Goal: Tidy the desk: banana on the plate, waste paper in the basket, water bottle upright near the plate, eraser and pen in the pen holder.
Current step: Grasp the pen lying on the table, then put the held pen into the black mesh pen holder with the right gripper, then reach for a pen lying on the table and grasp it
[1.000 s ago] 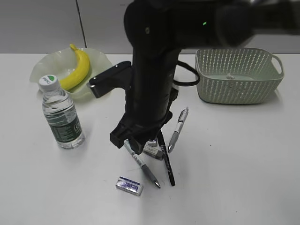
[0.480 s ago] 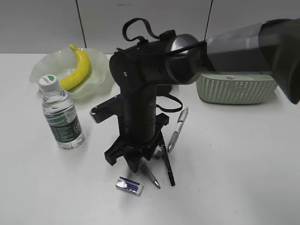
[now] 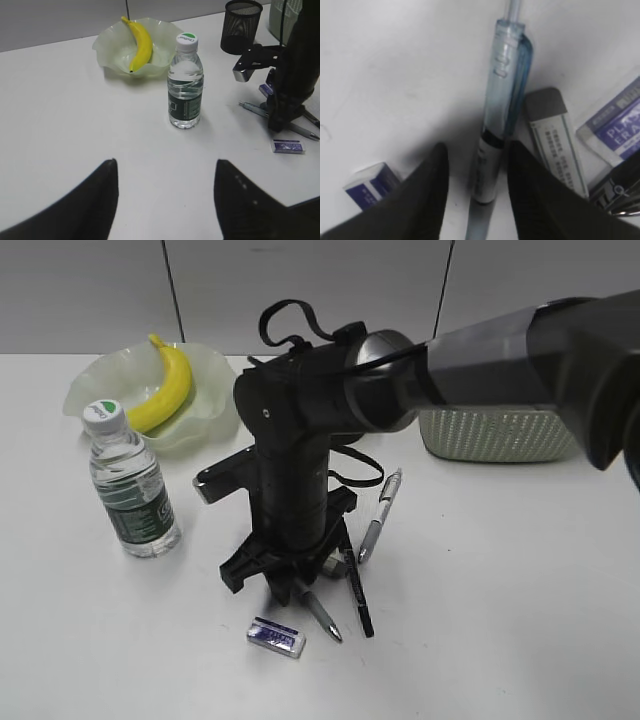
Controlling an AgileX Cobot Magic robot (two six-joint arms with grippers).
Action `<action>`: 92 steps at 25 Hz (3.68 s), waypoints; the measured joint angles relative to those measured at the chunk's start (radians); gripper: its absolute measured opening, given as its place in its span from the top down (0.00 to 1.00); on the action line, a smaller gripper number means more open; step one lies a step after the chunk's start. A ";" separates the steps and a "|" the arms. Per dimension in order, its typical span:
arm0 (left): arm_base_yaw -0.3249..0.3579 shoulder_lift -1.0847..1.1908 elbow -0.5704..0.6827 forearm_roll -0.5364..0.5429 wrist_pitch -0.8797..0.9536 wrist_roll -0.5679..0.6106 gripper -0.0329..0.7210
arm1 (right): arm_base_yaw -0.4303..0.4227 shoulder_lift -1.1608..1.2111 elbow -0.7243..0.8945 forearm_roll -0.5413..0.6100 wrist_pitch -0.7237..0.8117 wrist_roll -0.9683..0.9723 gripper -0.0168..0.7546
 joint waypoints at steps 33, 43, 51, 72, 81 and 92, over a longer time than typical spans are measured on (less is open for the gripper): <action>0.000 0.000 0.000 0.000 0.000 0.000 0.38 | -0.295 -0.254 -0.066 -0.237 -0.715 0.193 0.83; 0.000 0.000 0.000 0.000 0.000 0.000 0.38 | -0.329 -0.076 -0.064 -0.237 -0.943 0.194 0.83; 0.000 0.000 0.000 0.000 0.000 -0.001 0.38 | -0.337 -0.041 -0.060 -0.257 -0.976 0.193 0.77; 0.000 0.000 0.000 0.000 0.000 -0.001 0.38 | -0.337 -0.459 0.038 -0.255 -0.081 0.140 0.46; 0.000 0.000 0.000 0.000 0.000 -0.001 0.38 | -0.337 -1.017 0.548 -0.222 0.007 0.131 0.48; 0.000 0.000 0.000 0.000 0.000 -0.001 0.38 | -0.337 -1.800 1.046 -0.149 0.080 0.086 0.49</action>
